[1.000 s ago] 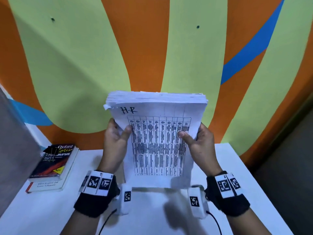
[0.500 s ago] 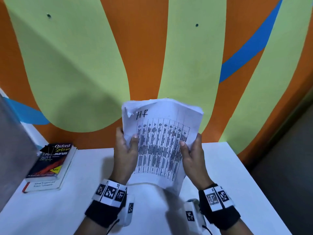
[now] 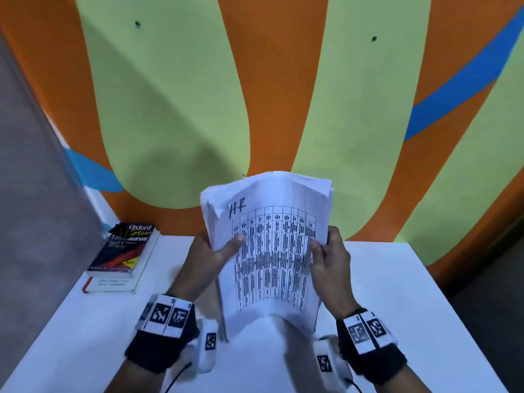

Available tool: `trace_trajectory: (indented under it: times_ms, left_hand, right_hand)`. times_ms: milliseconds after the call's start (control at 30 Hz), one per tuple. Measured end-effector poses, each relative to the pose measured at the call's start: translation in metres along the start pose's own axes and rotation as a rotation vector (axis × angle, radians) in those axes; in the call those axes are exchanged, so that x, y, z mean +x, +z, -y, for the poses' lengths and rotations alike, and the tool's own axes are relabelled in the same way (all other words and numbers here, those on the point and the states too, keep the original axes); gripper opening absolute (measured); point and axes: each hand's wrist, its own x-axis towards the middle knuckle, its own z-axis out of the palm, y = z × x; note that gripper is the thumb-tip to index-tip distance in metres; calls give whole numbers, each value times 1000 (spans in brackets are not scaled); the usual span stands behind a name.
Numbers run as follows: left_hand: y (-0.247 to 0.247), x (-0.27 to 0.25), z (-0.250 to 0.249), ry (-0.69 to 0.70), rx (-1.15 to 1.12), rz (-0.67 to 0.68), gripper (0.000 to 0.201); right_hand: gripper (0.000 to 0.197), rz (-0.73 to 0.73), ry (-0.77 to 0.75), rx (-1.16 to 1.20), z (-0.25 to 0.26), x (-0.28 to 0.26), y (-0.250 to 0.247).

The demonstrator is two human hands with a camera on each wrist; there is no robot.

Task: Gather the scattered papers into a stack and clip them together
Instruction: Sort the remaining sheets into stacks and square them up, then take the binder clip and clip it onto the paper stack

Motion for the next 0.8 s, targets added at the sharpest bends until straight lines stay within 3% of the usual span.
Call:
trace_trajectory:
  times_ms: [67,133,167,300,400,467,533,667,800]
  left_hand:
    - [-20,-9,-3,57,95,-70,7]
    - [-43,-17,-1,68,192,-148,34]
    - [-54,-21,-2,72,221,-189,38]
    - [-102,-47,-18,75,321,-354,42]
    - [-138,-69,-24,58,407,-453,42]
    - [-162,-86,-27,32,470,-498,44]
    - [-179,-100,-30,17,518,-554,43]
    - [-211,-116,-30,-31,600,-705,34]
    - [-237,-116,-25,21,759,-746,24]
  right_hand:
    - [28,65,-8,34,7,1,21]
    - [27,114,-19,68,16,1,45]
    - [26,133,-26,77,20,1,56]
    - [7,286,-47,109,50,-1,106]
    - [19,445,-63,78,59,4,147]
    - [14,571,-88,46,59,5,177]
    - [26,646,-201,-112,55,9,209]
    - [45,795,-575,-637,64,15,280]
    - [50,881,-795,-849,72,21,340]
